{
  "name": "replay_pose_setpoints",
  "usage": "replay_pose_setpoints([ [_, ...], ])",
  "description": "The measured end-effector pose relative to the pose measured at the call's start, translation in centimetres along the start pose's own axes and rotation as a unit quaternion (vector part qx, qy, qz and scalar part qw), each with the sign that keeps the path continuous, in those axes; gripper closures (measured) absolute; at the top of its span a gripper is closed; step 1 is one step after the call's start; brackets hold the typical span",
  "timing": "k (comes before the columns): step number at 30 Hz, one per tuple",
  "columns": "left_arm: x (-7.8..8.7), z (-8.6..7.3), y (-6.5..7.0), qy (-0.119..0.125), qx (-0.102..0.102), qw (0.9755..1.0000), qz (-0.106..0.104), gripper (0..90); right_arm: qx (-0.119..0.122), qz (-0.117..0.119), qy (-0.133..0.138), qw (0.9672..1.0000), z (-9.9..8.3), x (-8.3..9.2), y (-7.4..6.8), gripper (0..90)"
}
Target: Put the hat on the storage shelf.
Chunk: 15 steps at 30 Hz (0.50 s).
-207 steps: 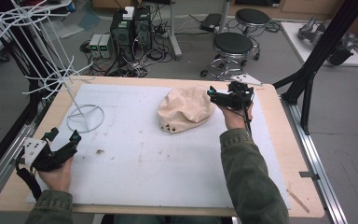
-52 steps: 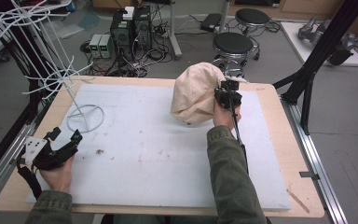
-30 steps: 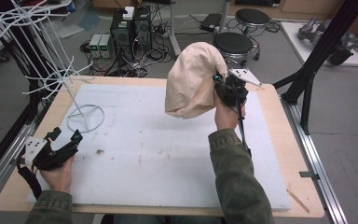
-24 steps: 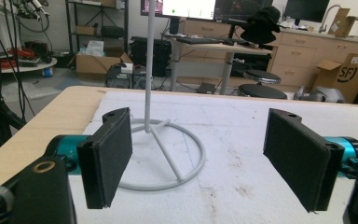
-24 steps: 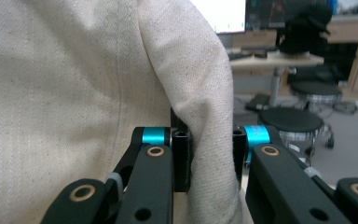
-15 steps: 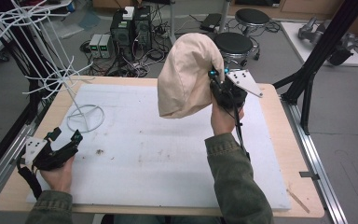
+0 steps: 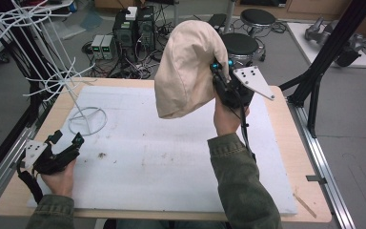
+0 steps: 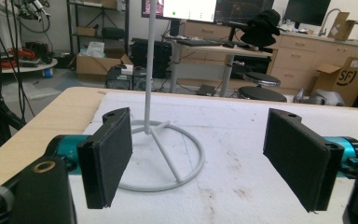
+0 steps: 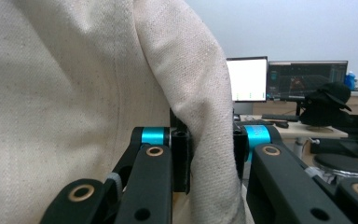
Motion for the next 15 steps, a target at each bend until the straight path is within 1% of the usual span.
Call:
replay_pose_setpoints([
  [2, 0.0, 0.0, 0.0, 0.002, 0.001, 1.0000, 0.000, 24.3, -0.002, 0.006, -0.002, 1.0000, 0.5, -0.3, -0.5, 78.2],
  [3, 0.0, 0.0, 0.0, 0.002, 0.001, 1.0000, 0.000, 24.3, -0.002, 0.006, -0.002, 1.0000, 0.5, -0.3, -0.5, 78.2],
  [4, 0.0, 0.0, 0.0, 0.002, 0.001, 1.0000, -0.001, 24.3, -0.002, 0.009, -0.002, 1.0000, 0.8, -0.5, -0.9, 78.2],
  [5, 0.0, 0.0, 0.0, 0.002, 0.001, 1.0000, -0.001, 24.3, -0.002, 0.009, -0.002, 1.0000, 0.8, -0.5, -0.9, 78.2],
  [6, 0.0, 0.0, 0.1, 0.002, 0.001, 1.0000, -0.001, 24.3, 0.000, 0.011, 0.000, 0.9999, 1.0, -0.7, -1.1, 78.2],
  [7, 0.0, 0.0, 0.0, 0.003, 0.002, 1.0000, -0.001, 24.3, 0.003, 0.015, 0.000, 0.9999, 1.3, -0.8, -1.6, 78.2],
  [9, 0.0, 0.0, 0.0, 0.003, 0.002, 1.0000, -0.001, 24.3, 0.005, 0.017, 0.002, 0.9998, 1.5, -0.9, -1.8, 78.2],
  [11, 0.0, 0.1, 0.0, 0.003, 0.001, 1.0000, -0.001, 24.3, 0.008, 0.021, 0.004, 0.9997, 1.9, -1.1, -2.4, 78.2],
  [13, 0.0, 0.1, 0.0, 0.004, 0.002, 1.0000, -0.002, 24.3, 0.008, 0.027, 0.007, 0.9996, 2.3, -1.4, -2.9, 78.2],
  [14, 0.0, 0.1, 0.0, 0.004, 0.002, 1.0000, -0.002, 24.3, -0.001, 0.035, 0.007, 0.9994, 2.6, -1.6, -3.4, 78.2],
  [15, 0.0, 0.1, 0.0, 0.004, 0.003, 1.0000, -0.003, 24.3, -0.002, 0.038, 0.007, 0.9993, 2.7, -1.7, -3.6, 78.2],
])
Point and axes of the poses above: each handheld gripper's, and its own axes: x roughly backward along the jaws, z roughly out of its top, y roughly to its right, the point moved 5 cm from there along -x, roughly forward along the jaws, and after that the axes turned 1 degree about y, right-handed, at the moved point
